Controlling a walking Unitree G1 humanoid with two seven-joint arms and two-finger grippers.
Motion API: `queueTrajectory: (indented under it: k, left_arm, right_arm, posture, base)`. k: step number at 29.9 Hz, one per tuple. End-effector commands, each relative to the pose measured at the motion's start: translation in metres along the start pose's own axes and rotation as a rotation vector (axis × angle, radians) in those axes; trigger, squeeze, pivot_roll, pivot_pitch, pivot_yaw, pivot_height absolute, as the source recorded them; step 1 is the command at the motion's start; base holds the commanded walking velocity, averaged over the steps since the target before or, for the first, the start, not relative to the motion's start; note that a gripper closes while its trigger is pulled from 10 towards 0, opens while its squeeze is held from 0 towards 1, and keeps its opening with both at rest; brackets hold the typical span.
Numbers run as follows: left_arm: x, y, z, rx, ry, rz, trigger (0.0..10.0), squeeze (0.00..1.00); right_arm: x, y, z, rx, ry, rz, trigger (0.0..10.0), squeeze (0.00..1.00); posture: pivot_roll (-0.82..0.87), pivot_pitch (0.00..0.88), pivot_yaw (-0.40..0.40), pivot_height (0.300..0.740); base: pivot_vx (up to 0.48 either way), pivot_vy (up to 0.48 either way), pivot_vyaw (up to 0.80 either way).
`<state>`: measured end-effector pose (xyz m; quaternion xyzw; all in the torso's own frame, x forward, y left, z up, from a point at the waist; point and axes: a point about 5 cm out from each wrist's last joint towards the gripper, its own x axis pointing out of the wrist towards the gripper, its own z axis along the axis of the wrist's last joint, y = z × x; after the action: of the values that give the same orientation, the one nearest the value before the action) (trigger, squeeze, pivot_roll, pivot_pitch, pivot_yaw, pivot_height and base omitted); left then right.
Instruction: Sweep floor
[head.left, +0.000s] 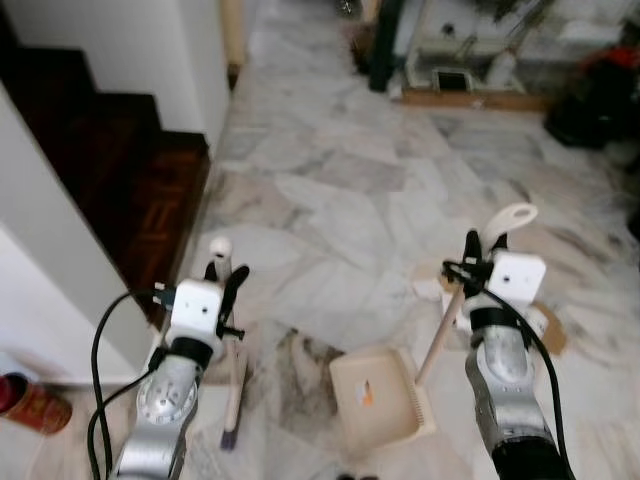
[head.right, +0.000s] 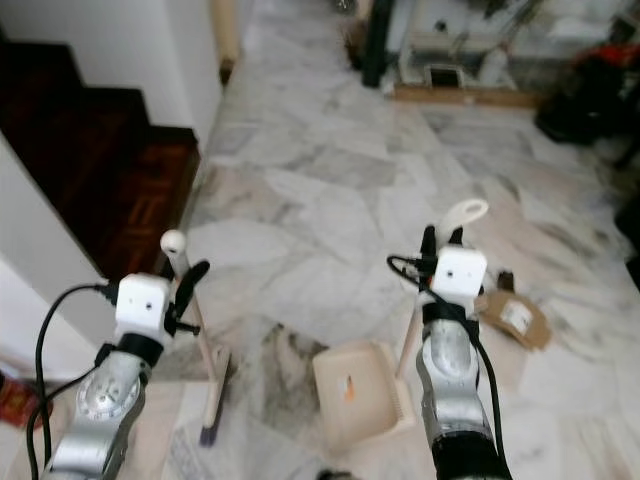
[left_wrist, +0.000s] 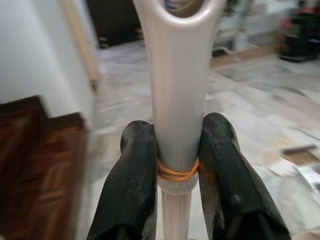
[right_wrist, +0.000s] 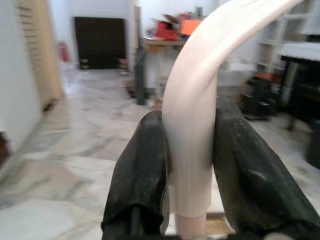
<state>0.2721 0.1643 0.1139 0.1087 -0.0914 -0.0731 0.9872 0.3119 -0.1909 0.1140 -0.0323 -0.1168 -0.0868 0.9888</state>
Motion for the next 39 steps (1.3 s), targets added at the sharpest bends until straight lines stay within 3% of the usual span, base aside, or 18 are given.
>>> queueTrajectory:
  k: [1, 11, 39]
  left_arm:
    - [0.0032, -0.0015, 0.0087, 0.007, -0.049, -0.006, 10.0, 0.00]
    - [0.0033, -0.0030, 0.0083, 0.010, -0.044, -0.008, 10.0, 0.00]
    - [0.0036, -0.0037, 0.0079, 0.012, -0.044, 0.001, 10.0, 0.00]
  right_arm:
    - [0.0021, -0.0048, 0.0071, 0.006, -0.033, -0.022, 10.0, 0.00]
    - [0.0029, -0.0028, 0.0111, -0.005, -0.053, -0.005, 10.0, 0.00]
    - [0.0042, -0.0027, 0.0094, -0.002, -0.042, 0.005, 10.0, 0.00]
  posture:
    - [0.03, 0.104, -0.010, 0.740]
    - [0.03, 0.108, -0.014, 0.740]
    - [0.03, 0.097, -0.024, 0.740]
  base:
    - [0.000, 0.000, -0.77]
    - [0.000, -0.029, -0.35]
    - [0.000, -0.421, 0.00]
